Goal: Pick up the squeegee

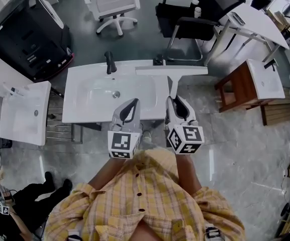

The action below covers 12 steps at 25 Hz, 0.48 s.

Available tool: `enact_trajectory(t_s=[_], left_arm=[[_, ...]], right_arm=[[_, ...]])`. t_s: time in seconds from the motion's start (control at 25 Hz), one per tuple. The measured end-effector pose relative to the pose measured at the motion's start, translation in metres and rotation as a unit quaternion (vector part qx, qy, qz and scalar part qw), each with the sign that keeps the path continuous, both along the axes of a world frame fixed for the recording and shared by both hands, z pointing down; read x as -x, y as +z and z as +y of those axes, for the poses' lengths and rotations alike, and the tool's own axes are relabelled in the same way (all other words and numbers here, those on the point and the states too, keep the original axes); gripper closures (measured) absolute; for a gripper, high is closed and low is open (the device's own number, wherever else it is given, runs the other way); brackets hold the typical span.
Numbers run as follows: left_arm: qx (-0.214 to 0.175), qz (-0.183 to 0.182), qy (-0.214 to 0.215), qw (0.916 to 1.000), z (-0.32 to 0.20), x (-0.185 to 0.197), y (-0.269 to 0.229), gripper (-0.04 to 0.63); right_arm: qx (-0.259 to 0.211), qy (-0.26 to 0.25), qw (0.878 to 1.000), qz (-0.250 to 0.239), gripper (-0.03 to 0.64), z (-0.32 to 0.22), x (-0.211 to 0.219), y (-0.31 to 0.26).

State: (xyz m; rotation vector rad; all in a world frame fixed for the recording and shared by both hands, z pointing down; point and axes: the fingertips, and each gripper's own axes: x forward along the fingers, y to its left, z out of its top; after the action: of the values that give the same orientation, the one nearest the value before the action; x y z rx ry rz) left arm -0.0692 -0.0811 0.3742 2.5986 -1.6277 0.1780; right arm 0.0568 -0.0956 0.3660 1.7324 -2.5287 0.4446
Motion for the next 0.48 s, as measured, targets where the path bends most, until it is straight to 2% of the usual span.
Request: enact_trajectory(t_s=[0.48], left_arm=[[-0.01, 0.017, 0.009, 0.9998, -0.0083, -0.0022, -0.0066, 0.595]], right_arm=[[-0.019, 0.012, 1.0, 0.007, 0.531, -0.0017, -0.0046, -0.0096]])
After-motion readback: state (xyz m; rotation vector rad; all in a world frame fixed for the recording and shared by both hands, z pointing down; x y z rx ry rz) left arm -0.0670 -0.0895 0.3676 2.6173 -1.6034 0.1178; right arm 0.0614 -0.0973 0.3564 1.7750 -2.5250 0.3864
